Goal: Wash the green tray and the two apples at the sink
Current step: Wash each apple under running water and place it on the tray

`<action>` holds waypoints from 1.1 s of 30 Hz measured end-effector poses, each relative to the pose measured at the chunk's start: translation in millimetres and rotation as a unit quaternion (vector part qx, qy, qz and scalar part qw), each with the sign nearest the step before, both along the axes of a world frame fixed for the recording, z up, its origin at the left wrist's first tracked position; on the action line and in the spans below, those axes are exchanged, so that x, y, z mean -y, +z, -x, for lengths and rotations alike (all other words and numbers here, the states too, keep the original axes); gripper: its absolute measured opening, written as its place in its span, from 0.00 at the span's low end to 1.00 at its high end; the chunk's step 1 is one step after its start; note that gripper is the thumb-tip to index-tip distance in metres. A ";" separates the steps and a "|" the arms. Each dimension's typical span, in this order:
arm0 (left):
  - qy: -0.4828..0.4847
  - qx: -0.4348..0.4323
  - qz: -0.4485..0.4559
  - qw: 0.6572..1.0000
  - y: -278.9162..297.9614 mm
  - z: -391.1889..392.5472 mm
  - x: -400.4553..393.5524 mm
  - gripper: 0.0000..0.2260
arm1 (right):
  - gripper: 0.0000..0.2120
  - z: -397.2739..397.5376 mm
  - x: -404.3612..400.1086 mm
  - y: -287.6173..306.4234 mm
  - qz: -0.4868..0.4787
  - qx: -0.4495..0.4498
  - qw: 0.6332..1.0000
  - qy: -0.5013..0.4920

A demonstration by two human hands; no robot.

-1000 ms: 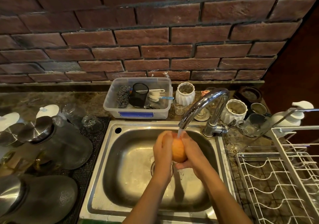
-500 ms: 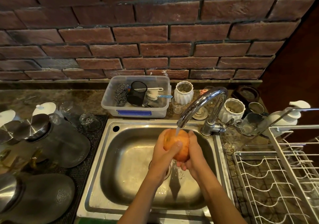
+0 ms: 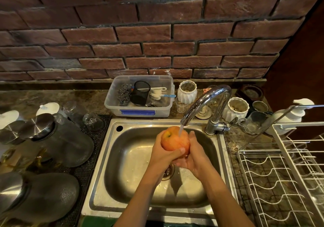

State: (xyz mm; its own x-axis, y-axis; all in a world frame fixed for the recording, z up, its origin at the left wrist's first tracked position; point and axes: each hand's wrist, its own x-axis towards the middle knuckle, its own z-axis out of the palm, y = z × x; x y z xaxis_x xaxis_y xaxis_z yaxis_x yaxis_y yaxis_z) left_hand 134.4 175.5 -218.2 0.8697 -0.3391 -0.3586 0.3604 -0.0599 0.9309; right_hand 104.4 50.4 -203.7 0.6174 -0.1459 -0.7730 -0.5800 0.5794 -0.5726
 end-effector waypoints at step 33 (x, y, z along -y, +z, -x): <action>-0.003 0.064 -0.081 0.995 15.1 41.2 -14.7 0.40 | 0.39 244.6 -5.3 -116.9 0.727 -0.033 0.600 0.332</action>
